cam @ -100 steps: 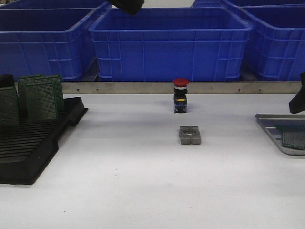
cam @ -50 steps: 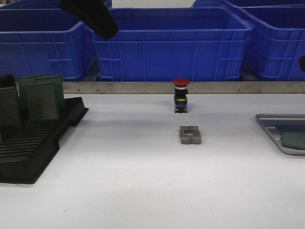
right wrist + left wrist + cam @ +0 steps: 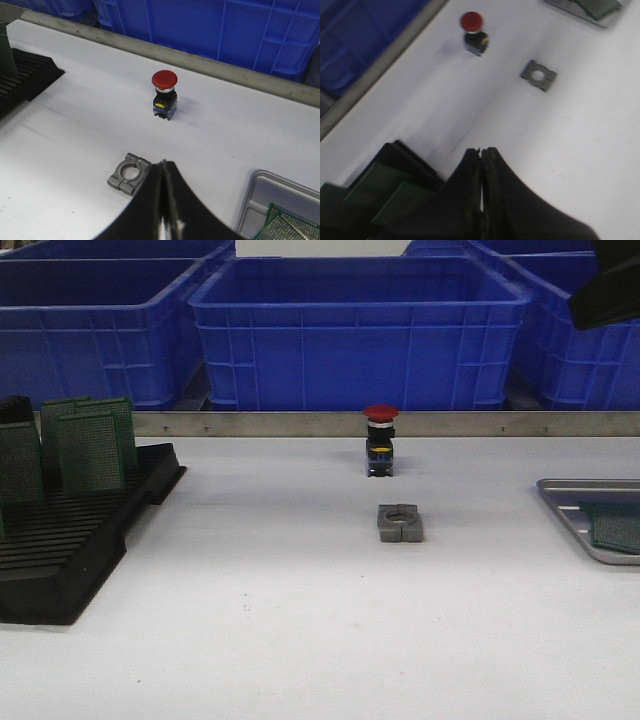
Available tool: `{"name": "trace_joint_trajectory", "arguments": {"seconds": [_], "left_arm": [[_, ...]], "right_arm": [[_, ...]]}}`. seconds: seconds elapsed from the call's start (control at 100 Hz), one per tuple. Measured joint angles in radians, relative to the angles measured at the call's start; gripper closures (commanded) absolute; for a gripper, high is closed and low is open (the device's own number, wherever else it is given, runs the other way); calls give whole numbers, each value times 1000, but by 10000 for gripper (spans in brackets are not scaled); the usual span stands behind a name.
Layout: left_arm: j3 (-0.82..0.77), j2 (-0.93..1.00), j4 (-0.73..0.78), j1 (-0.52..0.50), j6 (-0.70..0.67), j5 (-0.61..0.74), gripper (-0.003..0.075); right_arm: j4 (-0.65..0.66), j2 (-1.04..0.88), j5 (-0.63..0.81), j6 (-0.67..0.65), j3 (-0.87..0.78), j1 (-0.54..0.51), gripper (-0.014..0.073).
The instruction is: Place circuit board on tray
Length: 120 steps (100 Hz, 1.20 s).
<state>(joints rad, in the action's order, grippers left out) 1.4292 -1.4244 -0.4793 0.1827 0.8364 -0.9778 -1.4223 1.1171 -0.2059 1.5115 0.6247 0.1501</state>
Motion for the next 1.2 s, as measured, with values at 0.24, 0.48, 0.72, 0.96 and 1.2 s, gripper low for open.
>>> {"name": "trace_joint_trajectory", "arguments": {"seconds": [0.24,0.48,0.72,0.96,1.2], "left_arm": [[-378,337,-15,-41,-104,368,741],[-713,627,-102,-41,-116,612,741],[-954,896,-115,-41,-116,746,741],[-1091,1093,-129,-41,-116,760,741],[-1151,1187,-134,-41,-116,762,741]], "right_arm": [[-24,-172,259,2,-80,202,655],[-37,-314,334,2,-152,256,655],[-43,-543,367,2,-256,257,655],[-45,-814,377,2,-369,259,655],[-84,-962,393,2,-433,259,655]]}}
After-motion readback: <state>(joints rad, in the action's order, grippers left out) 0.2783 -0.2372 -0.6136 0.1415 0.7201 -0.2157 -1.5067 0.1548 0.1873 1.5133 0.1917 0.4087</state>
